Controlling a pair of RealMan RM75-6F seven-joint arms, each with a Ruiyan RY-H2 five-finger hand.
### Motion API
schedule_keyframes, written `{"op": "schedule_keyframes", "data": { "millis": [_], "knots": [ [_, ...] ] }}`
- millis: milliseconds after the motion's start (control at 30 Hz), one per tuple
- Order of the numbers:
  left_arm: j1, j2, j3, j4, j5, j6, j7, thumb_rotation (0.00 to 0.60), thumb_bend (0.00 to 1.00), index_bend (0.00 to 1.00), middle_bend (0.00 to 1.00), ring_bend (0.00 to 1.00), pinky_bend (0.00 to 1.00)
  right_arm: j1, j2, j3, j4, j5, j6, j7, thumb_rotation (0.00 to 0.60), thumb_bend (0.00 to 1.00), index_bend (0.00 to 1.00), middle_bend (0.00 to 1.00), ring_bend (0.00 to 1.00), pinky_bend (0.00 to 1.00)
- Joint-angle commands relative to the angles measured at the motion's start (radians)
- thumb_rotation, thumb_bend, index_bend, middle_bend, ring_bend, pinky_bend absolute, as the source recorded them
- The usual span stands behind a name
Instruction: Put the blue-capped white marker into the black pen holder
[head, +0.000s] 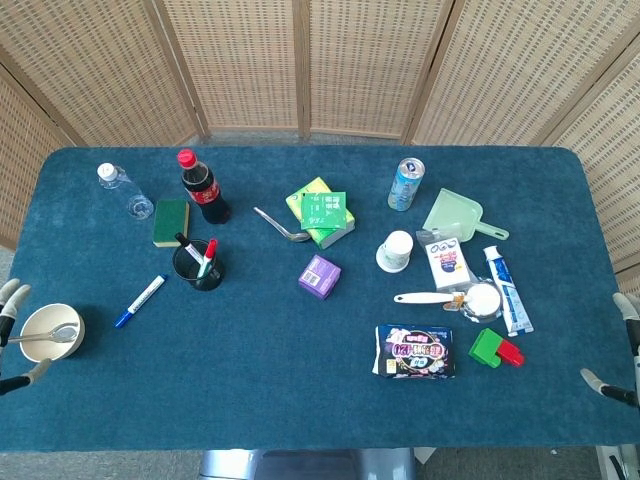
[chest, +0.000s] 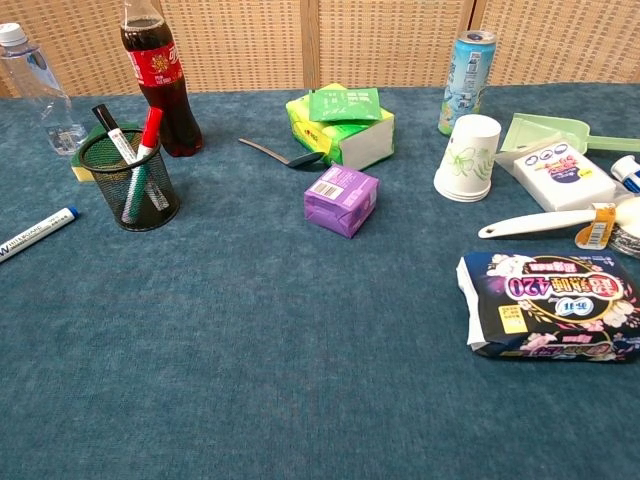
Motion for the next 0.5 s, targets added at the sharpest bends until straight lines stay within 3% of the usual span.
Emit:
{"op": "schedule_keyframes", "data": {
  "millis": [33, 200, 500],
  "knots": [
    [-0.034, -0.011, -0.024, 0.018, -0.044, -0.055, -0.033, 0.6, 0.22, 0.23, 0.0, 0.0, 0.0, 0.001, 0.002, -0.001, 0.001, 0.002, -0.004, 0.006, 0.6, 0.0, 0.06, 0.0, 0.0, 0.0],
    [-0.095, -0.02, -0.064, 0.017, -0.157, -0.172, -0.016, 0.6, 0.36, 0.37, 0.0, 0.0, 0.0, 0.004, 0.001, -0.003, 0.002, 0.0, -0.011, 0.01, 0.6, 0.0, 0.06, 0.0, 0.0, 0.0],
    [-0.187, -0.06, -0.126, 0.033, -0.374, -0.334, 0.021, 0.6, 0.36, 0.37, 0.0, 0.0, 0.0, 0.016, -0.004, -0.004, 0.01, 0.011, -0.037, 0.018, 0.6, 0.0, 0.06, 0.0, 0.0, 0.0]
  ]
}}
